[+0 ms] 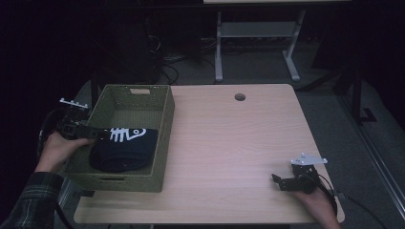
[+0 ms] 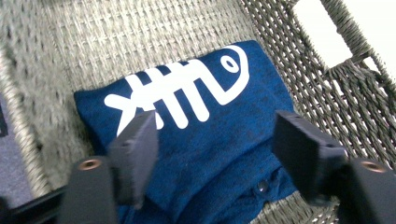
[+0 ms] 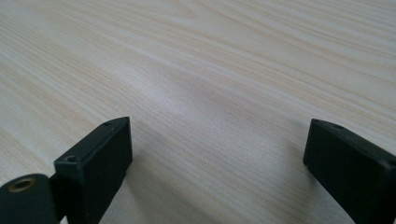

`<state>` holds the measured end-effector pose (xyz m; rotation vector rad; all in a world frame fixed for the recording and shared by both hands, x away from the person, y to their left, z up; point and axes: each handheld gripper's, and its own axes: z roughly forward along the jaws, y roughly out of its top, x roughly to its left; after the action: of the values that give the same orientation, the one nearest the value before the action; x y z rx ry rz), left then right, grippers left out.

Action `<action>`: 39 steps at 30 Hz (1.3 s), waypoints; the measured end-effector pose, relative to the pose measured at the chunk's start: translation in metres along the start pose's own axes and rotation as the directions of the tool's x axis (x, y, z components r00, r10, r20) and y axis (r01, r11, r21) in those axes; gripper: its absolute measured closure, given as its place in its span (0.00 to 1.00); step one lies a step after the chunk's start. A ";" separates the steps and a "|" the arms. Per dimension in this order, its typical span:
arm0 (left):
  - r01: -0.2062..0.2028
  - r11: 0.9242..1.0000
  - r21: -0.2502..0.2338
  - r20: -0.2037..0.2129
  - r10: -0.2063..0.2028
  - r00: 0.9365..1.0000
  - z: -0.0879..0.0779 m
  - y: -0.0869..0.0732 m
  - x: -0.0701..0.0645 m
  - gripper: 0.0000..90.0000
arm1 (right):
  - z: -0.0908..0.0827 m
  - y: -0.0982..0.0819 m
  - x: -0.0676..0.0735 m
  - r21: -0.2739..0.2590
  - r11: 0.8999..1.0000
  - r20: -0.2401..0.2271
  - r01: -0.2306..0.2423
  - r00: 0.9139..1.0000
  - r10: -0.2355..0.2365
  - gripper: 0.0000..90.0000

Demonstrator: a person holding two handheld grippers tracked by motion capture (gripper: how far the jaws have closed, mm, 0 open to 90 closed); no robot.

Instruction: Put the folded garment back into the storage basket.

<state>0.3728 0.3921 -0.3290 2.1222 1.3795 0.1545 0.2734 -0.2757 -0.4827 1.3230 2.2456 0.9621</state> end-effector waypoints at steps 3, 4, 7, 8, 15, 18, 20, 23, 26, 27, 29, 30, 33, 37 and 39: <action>-0.017 1.000 -0.006 -0.014 0.017 1.000 0.002 0.003 -0.006 0.25 | 0.000 0.000 0.000 0.000 1.000 0.000 0.000 1.000 0.000 0.08; -0.024 1.000 -0.009 -0.018 0.024 1.000 0.002 0.004 -0.008 0.22 | 0.000 0.000 0.000 0.000 1.000 0.000 0.000 1.000 0.000 0.08; -0.034 0.999 -0.013 -0.033 0.034 0.999 0.005 0.007 -0.014 0.15 | 0.000 0.000 0.000 0.000 1.000 0.000 0.000 1.000 0.000 0.08; -0.035 0.999 -0.015 -0.034 0.035 0.999 0.006 0.008 -0.017 0.15 | 0.000 0.000 0.000 0.000 1.000 0.000 0.000 1.000 0.000 0.08; -0.068 0.997 -0.035 -0.023 0.068 0.997 0.012 0.016 -0.030 0.14 | 0.000 0.000 0.000 0.000 1.000 0.000 0.000 1.000 0.000 0.08; -0.073 0.996 -0.043 -0.012 0.072 0.997 0.014 0.019 -0.034 0.14 | 0.000 0.000 0.000 0.000 1.000 0.000 0.000 1.000 0.000 0.08; -0.082 0.995 -0.047 -0.014 0.082 0.997 0.014 0.022 -0.037 0.14 | 0.000 0.000 0.000 0.000 1.000 0.000 0.000 1.000 0.000 0.08; -0.085 0.995 -0.060 -0.012 0.085 0.996 0.013 0.023 -0.041 0.14 | 0.000 0.000 0.000 0.000 1.000 0.000 0.000 1.000 0.000 0.08; -0.100 0.992 -0.074 -0.007 0.100 0.995 0.015 0.027 -0.050 0.14 | 0.000 0.000 0.000 0.000 1.000 0.000 0.000 1.000 0.000 0.08; -0.104 0.992 -0.077 -0.005 0.104 0.995 0.015 0.028 -0.053 0.14 | 0.000 0.000 0.000 0.000 1.000 0.000 0.000 1.000 0.000 0.08; -0.117 0.990 -0.083 -0.001 0.117 0.993 0.017 0.030 -0.060 0.14 | 0.000 0.000 0.000 -0.002 1.000 0.002 0.003 1.000 -0.003 0.08; -0.121 0.989 -0.086 0.002 0.122 0.993 0.019 0.031 -0.064 0.15 | 0.000 0.000 0.000 -0.003 1.000 0.002 0.004 1.000 -0.004 0.08; -0.141 0.986 -0.088 0.014 0.143 0.990 0.024 0.034 -0.075 0.15 | 0.000 0.000 0.000 -0.003 1.000 0.001 0.005 1.000 -0.005 0.08; -0.163 0.981 -0.104 0.031 0.167 0.985 0.029 0.038 -0.092 0.15 | 0.000 0.000 0.000 -0.004 1.000 0.001 0.006 1.000 -0.006 0.08; -0.176 0.978 -0.111 0.036 0.181 0.983 0.032 0.040 -0.099 0.15 | 0.000 0.000 0.000 -0.004 1.000 0.001 0.006 1.000 -0.006 0.08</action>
<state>0.3721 0.2817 -0.3118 2.1443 1.1281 0.2445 0.2737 -0.2759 -0.4829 1.3144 2.2448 0.9627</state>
